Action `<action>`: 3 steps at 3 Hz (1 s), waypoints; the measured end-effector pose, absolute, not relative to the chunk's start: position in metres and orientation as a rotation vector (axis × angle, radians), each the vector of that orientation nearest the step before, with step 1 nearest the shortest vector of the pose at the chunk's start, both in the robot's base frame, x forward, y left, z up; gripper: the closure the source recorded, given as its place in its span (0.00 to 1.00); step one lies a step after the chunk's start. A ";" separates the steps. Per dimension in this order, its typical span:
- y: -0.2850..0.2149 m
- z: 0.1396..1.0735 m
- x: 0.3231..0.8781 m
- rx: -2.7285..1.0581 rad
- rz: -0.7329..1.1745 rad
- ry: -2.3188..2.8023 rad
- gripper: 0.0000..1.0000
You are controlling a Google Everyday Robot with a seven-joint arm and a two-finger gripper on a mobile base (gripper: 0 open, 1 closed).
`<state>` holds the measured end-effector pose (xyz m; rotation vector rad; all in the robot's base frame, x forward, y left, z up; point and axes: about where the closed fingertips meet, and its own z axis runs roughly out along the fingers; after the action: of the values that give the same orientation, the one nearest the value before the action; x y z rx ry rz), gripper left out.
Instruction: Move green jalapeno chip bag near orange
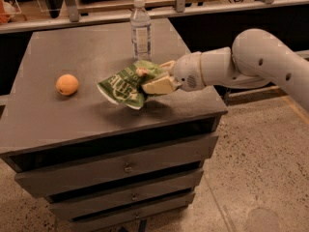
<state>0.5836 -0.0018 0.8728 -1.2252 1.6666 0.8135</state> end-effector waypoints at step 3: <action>0.088 0.863 0.589 -1.307 0.864 1.618 1.00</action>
Offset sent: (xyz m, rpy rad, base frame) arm -0.0018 0.1049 -0.0153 -0.0028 -0.0045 0.1038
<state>0.5888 0.0876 0.8625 -1.3070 1.6183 0.8644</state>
